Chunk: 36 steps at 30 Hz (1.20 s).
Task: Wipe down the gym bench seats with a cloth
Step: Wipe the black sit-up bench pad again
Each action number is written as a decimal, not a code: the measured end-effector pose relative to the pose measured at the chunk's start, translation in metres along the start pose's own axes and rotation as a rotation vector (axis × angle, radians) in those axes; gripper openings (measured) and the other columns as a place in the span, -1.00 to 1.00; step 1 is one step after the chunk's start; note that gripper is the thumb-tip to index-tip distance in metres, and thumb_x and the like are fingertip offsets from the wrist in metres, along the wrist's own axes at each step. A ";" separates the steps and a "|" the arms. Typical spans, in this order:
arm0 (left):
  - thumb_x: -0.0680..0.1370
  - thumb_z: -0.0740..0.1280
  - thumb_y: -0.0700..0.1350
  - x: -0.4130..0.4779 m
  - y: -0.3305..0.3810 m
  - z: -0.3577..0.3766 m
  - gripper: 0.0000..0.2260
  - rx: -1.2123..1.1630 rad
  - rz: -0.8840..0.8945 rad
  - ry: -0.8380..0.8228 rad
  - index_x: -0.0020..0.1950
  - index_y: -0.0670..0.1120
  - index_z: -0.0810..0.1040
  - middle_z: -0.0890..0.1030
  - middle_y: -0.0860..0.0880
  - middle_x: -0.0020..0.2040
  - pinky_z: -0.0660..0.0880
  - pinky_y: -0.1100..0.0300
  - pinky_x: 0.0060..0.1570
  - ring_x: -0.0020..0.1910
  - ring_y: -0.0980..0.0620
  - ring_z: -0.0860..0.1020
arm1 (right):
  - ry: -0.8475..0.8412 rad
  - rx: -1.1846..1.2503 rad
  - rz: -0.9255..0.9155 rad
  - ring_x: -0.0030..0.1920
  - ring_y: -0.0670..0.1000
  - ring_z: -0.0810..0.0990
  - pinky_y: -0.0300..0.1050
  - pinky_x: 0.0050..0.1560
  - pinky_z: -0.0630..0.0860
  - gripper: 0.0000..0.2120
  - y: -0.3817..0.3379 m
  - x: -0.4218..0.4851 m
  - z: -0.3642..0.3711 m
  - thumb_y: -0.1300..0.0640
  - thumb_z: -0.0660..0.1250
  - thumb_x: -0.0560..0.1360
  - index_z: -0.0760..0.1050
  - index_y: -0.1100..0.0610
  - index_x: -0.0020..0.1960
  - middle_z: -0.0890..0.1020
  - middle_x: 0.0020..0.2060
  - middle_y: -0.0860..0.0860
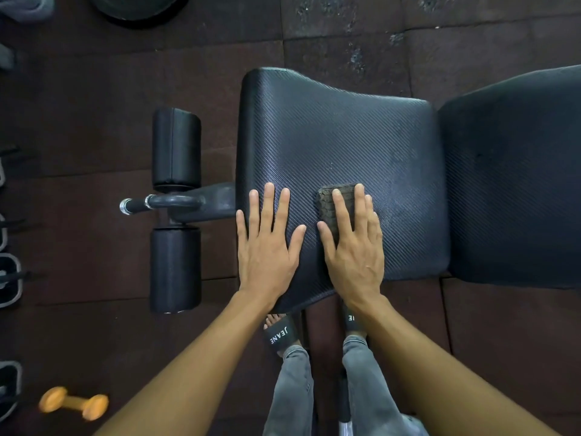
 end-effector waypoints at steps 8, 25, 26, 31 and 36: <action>0.65 -0.01 0.18 0.000 0.001 0.001 -0.43 0.017 -0.007 -0.021 0.61 0.03 -0.07 -0.10 0.00 0.62 -0.09 -0.13 0.54 0.59 -0.06 -0.16 | 0.015 0.270 0.040 0.54 0.10 0.22 -0.11 0.48 0.19 -0.52 0.006 0.003 -0.007 -0.01 0.18 0.66 0.25 0.04 0.55 0.19 0.58 0.07; 0.61 0.22 0.00 -0.089 -0.061 -0.170 -0.50 -0.273 -0.507 0.029 0.53 -0.07 0.25 0.34 -0.09 0.50 0.26 -0.03 0.44 0.48 -0.10 0.28 | -0.590 0.814 0.016 0.39 -0.16 0.43 -0.15 0.46 0.30 -0.60 -0.153 0.017 -0.117 0.04 0.21 0.65 0.39 0.03 0.48 0.51 0.38 -0.10; 0.61 0.23 0.00 -0.106 -0.075 -0.192 -0.51 -0.269 -0.550 0.062 0.52 -0.07 0.26 0.36 -0.09 0.48 0.28 -0.02 0.42 0.46 -0.10 0.31 | -0.629 0.799 -0.034 0.37 -0.17 0.43 -0.18 0.45 0.31 -0.61 -0.180 0.010 -0.127 0.04 0.21 0.65 0.40 0.02 0.47 0.52 0.37 -0.11; 0.61 0.25 -0.02 -0.225 -0.154 -0.290 -0.53 -0.275 -0.811 0.248 0.50 -0.08 0.30 0.40 -0.06 0.45 0.32 0.03 0.37 0.42 -0.07 0.36 | -0.854 0.726 -0.340 0.41 -0.14 0.41 -0.22 0.43 0.28 -0.60 -0.331 -0.060 -0.160 0.03 0.19 0.66 0.39 0.04 0.48 0.51 0.39 -0.09; 0.61 0.24 0.00 -0.394 -0.227 -0.356 -0.55 -0.258 -1.103 0.406 0.49 -0.06 0.32 0.42 -0.03 0.43 0.35 0.03 0.33 0.40 -0.05 0.38 | -1.075 0.618 -0.634 0.34 -0.10 0.48 -0.41 0.17 0.37 -0.60 -0.475 -0.197 -0.180 0.01 0.21 0.65 0.39 0.01 0.47 0.53 0.35 -0.10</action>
Point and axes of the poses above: each hand's wrist, its own x-axis towards the middle knuckle, its own z-axis out of the palm, y = z × x, the point moved 8 cm from there along x, towards the middle knuckle
